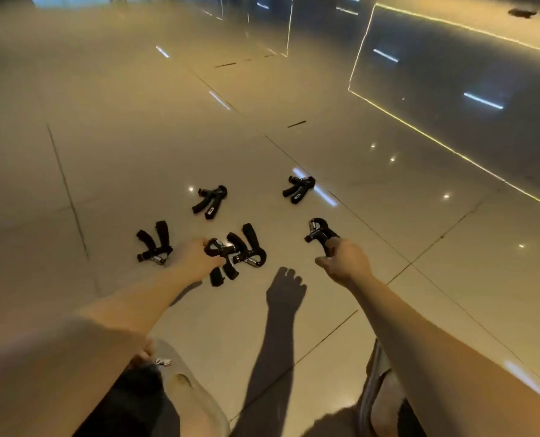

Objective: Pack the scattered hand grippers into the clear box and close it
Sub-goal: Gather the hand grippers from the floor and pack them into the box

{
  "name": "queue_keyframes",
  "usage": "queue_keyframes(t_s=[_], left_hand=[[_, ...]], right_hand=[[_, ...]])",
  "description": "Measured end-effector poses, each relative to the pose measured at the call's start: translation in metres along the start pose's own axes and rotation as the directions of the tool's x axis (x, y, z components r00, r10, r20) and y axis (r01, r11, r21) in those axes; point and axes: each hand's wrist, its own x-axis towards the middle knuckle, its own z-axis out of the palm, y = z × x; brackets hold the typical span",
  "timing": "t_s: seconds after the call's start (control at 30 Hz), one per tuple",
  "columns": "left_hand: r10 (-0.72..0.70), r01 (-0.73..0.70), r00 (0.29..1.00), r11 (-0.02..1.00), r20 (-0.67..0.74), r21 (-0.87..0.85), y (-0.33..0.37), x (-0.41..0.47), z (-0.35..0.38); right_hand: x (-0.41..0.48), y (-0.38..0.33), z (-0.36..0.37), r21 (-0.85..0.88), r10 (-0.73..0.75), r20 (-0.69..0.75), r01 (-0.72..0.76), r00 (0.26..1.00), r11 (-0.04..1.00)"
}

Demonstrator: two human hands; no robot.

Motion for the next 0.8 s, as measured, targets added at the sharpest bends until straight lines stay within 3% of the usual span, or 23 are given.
queue_keyframes(t_s=[0.27,0.43,0.63,0.8], left_hand=[[-0.237,0.237,0.971,0.972,-0.044,-0.006,-0.020,0.069,0.086],[-0.401,0.393,0.910,0.915,-0.108,-0.088,-0.018,0.097,0.133],[-0.414,0.408,0.862,0.909,-0.292,-0.086,-0.023,0.096,0.174],[-0.526,0.478,0.813,0.848,-0.250,-0.229,-0.027,0.101,0.174]], right_hand=[[0.094,0.028,0.052,-0.083,0.014,0.044,-0.011,0.999,0.996],[0.145,0.047,0.069,-0.117,0.027,0.015,-0.025,1.000,0.993],[0.180,0.078,0.092,-0.198,0.095,-0.024,-0.098,0.995,0.975],[0.180,0.088,0.108,-0.169,0.080,-0.128,-0.102,0.988,0.980]])
